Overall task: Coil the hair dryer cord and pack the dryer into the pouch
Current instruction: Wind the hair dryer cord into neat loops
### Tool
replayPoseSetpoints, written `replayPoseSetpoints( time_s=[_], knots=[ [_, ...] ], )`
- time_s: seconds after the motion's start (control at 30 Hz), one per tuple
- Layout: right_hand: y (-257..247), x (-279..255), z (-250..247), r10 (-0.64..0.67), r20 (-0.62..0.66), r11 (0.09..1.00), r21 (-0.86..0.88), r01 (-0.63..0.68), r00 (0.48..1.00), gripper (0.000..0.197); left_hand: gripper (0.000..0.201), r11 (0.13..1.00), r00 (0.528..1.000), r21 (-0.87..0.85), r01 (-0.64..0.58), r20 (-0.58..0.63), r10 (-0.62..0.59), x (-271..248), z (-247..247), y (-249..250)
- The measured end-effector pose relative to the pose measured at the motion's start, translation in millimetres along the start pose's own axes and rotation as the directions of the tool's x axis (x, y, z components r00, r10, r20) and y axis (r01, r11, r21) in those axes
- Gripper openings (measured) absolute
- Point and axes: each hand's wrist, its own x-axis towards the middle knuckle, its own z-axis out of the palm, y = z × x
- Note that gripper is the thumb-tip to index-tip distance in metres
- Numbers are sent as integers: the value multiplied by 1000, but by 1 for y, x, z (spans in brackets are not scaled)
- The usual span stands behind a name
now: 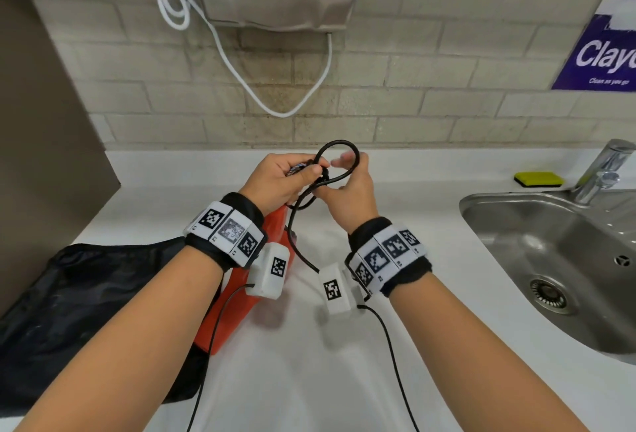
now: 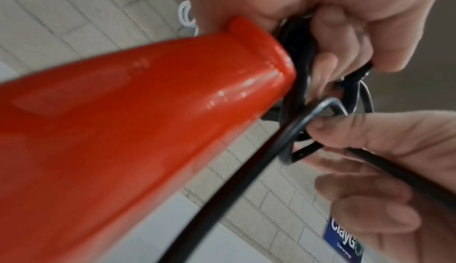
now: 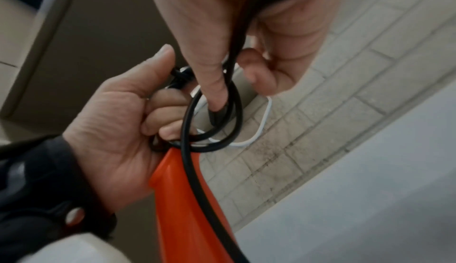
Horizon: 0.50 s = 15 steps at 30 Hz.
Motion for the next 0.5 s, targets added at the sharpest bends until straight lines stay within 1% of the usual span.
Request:
replayPoseSetpoints(
  time_s=[0.1,0.13,0.2,0.3,0.4,0.43,0.5],
  knots=[
    [-4,6,4,-52,179,991,134,28,982,58,20,998,999,-46,35,10,-34,3,-3,1],
    [-5,7,4,-48,228,988,151,14,973,57,21,997,999,-67,42,20,-41,3,-4,1],
    [-6,11,8,-43,276,990,142,3,960,52,22,995,999,-88,44,30,-41,3,-7,2],
    [-5,13,20,-50,272,994,104,22,961,46,23,992,997,-112,62,46,-57,5,-15,2],
    [-1,15,33,-74,184,994,91,58,980,43,24,990,996,-127,58,72,-49,6,-22,0],
    [0,15,36,-75,156,996,61,67,985,43,24,990,995,-131,58,84,-47,5,-23,0],
    [2,15,41,-48,138,998,-27,52,989,43,25,988,993,-143,63,112,-47,4,-23,0]
  ],
)
